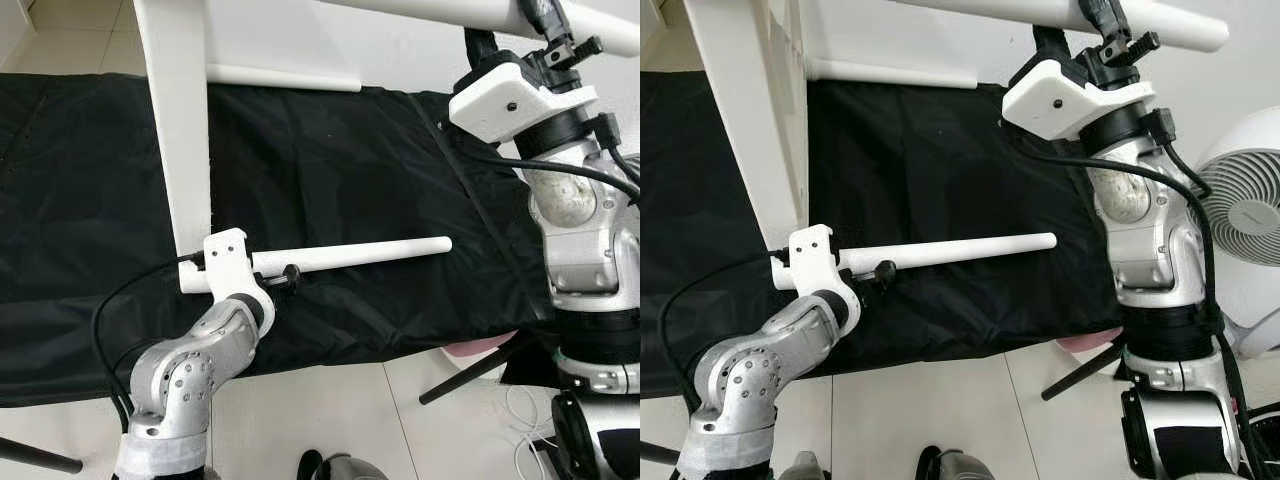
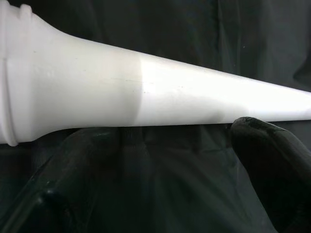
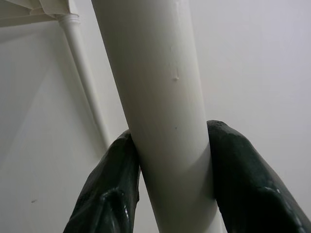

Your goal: Building children table

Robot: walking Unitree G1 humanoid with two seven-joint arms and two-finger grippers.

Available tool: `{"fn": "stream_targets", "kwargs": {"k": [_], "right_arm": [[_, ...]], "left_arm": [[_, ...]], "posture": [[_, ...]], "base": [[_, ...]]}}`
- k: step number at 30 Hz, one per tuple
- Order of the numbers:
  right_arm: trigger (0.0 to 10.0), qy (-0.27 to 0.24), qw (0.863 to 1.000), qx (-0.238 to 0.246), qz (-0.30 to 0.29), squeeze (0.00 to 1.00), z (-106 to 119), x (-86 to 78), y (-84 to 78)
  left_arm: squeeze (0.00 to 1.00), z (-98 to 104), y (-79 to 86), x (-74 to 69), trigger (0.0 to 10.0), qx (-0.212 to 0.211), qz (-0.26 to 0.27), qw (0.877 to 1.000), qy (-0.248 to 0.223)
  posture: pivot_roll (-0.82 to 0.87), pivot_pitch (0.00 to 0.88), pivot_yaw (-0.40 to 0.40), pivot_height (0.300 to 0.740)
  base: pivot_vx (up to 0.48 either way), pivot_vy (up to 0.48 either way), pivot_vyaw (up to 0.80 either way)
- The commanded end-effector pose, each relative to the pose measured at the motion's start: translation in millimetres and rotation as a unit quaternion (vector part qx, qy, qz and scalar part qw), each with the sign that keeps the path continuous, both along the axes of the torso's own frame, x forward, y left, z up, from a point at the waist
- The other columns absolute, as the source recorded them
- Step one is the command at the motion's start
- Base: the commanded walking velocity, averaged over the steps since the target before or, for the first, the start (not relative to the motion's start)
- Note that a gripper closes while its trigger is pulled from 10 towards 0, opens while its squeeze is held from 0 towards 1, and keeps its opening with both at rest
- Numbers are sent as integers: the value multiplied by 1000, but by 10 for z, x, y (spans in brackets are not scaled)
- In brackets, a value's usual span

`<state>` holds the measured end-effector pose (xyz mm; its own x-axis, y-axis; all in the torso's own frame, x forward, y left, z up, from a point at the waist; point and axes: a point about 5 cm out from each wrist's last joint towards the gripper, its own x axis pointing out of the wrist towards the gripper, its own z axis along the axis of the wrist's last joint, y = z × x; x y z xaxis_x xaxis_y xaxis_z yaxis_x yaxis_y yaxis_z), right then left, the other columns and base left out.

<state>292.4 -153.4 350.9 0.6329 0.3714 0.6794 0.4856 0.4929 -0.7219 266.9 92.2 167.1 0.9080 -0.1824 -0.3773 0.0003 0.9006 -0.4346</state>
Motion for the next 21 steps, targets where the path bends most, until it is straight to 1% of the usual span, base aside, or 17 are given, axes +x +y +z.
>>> {"fn": "stream_targets", "kwargs": {"k": [1, 2, 3, 4, 5, 6, 7, 8, 9, 11, 15, 16, 17, 19, 20, 21], "right_arm": [[0, -28, 996, 84, -8, 0, 120, -89, -206], [0, -30, 996, 88, -12, 0, 122, -94, -218], [7137, -34, 994, 103, -20, 0, 137, -105, -252], [1059, -41, 991, 126, -29, 0, 156, -120, -301], [1059, -45, 988, 141, -34, 0, 168, -130, -333], [1059, -45, 988, 141, -34, 0, 168, -130, -333], [3216, -48, 986, 154, -39, 0, 176, -138, -364], [0, -55, 982, 174, -48, 0, 201, -150, -416], [1451, -60, 979, 187, -53, 0, 221, -161, -452], [1451, -61, 975, 205, -58, 0, 237, -163, -485], [1294, -59, 973, 215, -58, 0, 239, -161, -486], [706, -58, 972, 220, -57, 0, 239, -159, -485], [471, -53, 972, 223, -56, 0, 238, -157, -480], [471, -48, 972, 225, -55, 0, 236, -154, -472], [0, -49, 971, 228, -58, 0, 240, -165, -476], [0, -49, 971, 228, -58, 0, 240, -165, -476]], "left_arm": [[0, 16, -108, -9, 10000, -40, 29, 999, 7], [0, 17, -110, -4, 10000, -39, 29, 999, 6], [0, 20, -114, 8, 10000, -38, 29, 999, 6], [0, 23, -117, 20, 10000, -37, 31, 999, 6], [0, 25, -119, 28, 10000, -36, 32, 999, 7], [0, 25, -119, 28, 10000, -36, 32, 999, 7], [0, 26, -118, 37, 10000, -34, 34, 999, 7], [0, 49, -121, 58, 10000, -35, 37, 999, 6], [0, 74, -138, 75, 10000, -34, 35, 999, 4], [0, 123, -196, 101, 10000, -36, 22, 999, 0], [0, 132, -243, 115, 10000, -35, 18, 999, 4], [0, 138, -270, 129, 10000, -35, 16, 999, 5], [0, 151, -298, 150, 10000, -34, 14, 999, 5], [0, 168, -324, 175, 10000, -33, 12, 999, 4], [0, 176, -329, 188, 10000, -33, 12, 999, 4], [0, 176, -329, 188, 10000, -33, 12, 999, 4]], "posture": [[-27, 78, -79, 740], [-27, 78, -79, 740], [-25, 76, -79, 740], [-24, 79, -80, 740], [-24, 79, -80, 740], [-24, 79, -80, 740], [-24, 80, -79, 740], [-22, 87, -78, 740], [-22, 88, -78, 740], [-25, 94, -79, 740], [-21, 100, -79, 740], [-19, 106, -80, 740], [-19, 112, -77, 740], [-20, 115, -77, 740], [-21, 121, -72, 740], [-21, 121, -72, 740]], "base": [[0, 0, 0], [0, 0, 0], [0, 0, 0], [0, 0, 0], [0, 0, 0], [0, 0, 0], [0, 0, 0], [0, 0, 0], [0, 0, 0], [0, 0, 0], [0, 0, 0], [0, 0, 0], [0, 0, 0], [0, 0, 0], [0, 0, 0], [0, 0, 0]]}}
